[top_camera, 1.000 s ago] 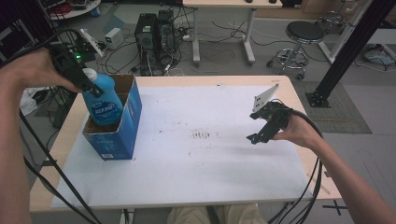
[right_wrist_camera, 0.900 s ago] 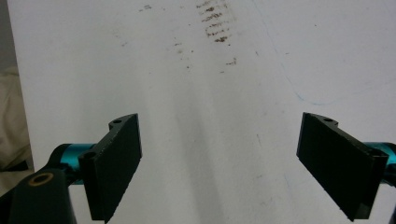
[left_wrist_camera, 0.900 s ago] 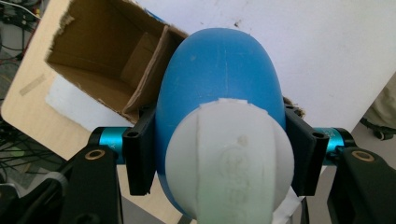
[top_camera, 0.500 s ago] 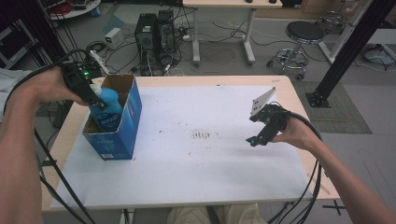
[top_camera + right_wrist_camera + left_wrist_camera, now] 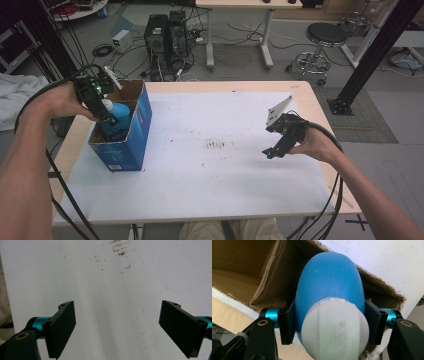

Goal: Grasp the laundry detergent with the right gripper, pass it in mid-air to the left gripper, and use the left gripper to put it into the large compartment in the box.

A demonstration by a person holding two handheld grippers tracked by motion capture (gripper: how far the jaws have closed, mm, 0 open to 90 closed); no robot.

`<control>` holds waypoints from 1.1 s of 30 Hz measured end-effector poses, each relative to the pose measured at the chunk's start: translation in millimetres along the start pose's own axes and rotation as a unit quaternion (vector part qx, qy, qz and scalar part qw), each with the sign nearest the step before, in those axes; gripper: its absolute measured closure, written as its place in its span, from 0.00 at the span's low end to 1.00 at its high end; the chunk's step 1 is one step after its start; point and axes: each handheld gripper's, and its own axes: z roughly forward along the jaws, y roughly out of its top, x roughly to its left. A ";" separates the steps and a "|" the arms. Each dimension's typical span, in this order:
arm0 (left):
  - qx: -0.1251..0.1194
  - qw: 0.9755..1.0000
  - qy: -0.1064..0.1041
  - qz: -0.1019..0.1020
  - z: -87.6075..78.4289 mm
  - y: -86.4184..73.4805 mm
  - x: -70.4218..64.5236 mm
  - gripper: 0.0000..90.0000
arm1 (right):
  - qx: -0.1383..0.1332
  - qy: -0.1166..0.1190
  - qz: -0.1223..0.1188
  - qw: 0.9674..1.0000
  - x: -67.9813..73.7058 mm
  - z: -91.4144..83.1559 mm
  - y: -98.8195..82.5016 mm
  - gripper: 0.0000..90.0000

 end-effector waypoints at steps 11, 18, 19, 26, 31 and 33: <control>0.005 1.000 -0.008 0.000 22.3 -5.9 -0.4 0.42 | 0.002 -0.001 0.001 1.000 0.4 1.3 -1.6 0.15; 0.004 1.000 -0.006 0.000 33.7 -7.2 -0.1 0.42 | 0.005 0.000 0.001 1.000 1.4 3.7 -1.8 0.15; 0.000 1.000 -0.005 -0.001 33.8 -7.2 0.4 0.42 | 0.006 0.001 0.000 1.000 1.4 3.9 -1.9 0.15; -0.002 1.000 -0.007 0.002 35.3 -7.3 1.4 0.42 | 0.006 0.000 0.003 1.000 1.8 4.9 -3.6 0.15; 0.000 1.000 -0.007 -0.001 35.8 -6.3 1.6 0.42 | 0.005 0.001 0.002 1.000 2.4 5.7 -3.0 0.15; 0.000 1.000 -0.007 -0.001 35.8 -6.6 1.9 0.42 | 0.004 0.001 0.000 1.000 2.5 5.9 -3.0 0.15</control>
